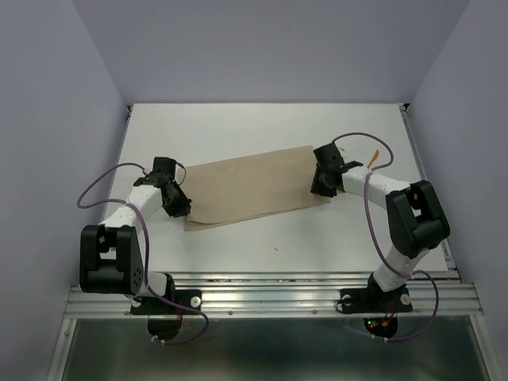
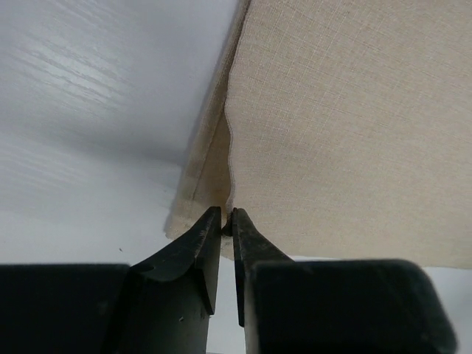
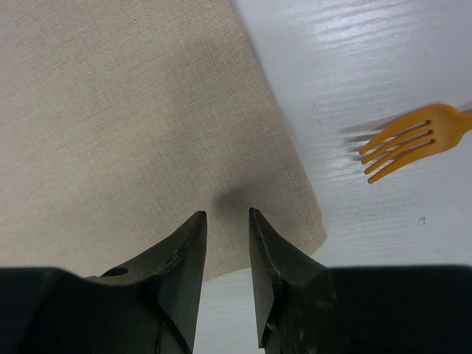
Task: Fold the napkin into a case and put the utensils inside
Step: Smooth out the rectangle-folded napkin at the center of the board.
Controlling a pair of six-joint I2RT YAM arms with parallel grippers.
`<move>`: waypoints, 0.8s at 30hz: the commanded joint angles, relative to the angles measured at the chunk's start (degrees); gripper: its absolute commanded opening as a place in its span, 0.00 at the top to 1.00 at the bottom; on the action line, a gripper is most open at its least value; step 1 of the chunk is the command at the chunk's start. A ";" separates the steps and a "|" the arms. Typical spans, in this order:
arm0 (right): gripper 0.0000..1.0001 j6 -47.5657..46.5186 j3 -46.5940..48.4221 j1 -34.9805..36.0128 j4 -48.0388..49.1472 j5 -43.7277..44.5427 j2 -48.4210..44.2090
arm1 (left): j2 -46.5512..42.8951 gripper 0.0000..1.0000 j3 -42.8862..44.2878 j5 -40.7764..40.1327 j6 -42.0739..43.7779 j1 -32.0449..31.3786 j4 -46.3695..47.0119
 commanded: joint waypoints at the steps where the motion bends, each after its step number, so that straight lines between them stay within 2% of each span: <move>1: 0.64 -1.04 1.28 0.04 -0.87 -0.98 -5.76 | -3.16 0.80 -0.78 0.19 0.05 -0.32 -1.61; 5: 0.64 -0.87 0.14 0.04 -1.49 -1.85 -8.14 | -2.29 0.83 -2.64 1.08 -0.22 -0.32 -0.29; 10: 0.64 -0.60 -1.88 0.04 -1.93 -2.30 -10.42 | -2.28 1.00 -2.12 0.99 -0.57 -0.32 -0.46; 15: 0.64 -0.34 -3.12 0.04 -2.10 -2.03 -10.87 | -4.13 1.00 -0.36 0.38 -0.65 -0.32 -2.48; 19: 0.58 -0.16 -3.56 -0.92 -3.07 0.86 -9.81 | -5.71 1.00 0.61 -0.06 -0.57 -0.32 -3.36; 24: 0.56 0.54 -6.19 -3.12 -2.28 -2.21 -9.81 | -4.92 1.00 -0.53 1.51 -0.74 -0.32 -2.31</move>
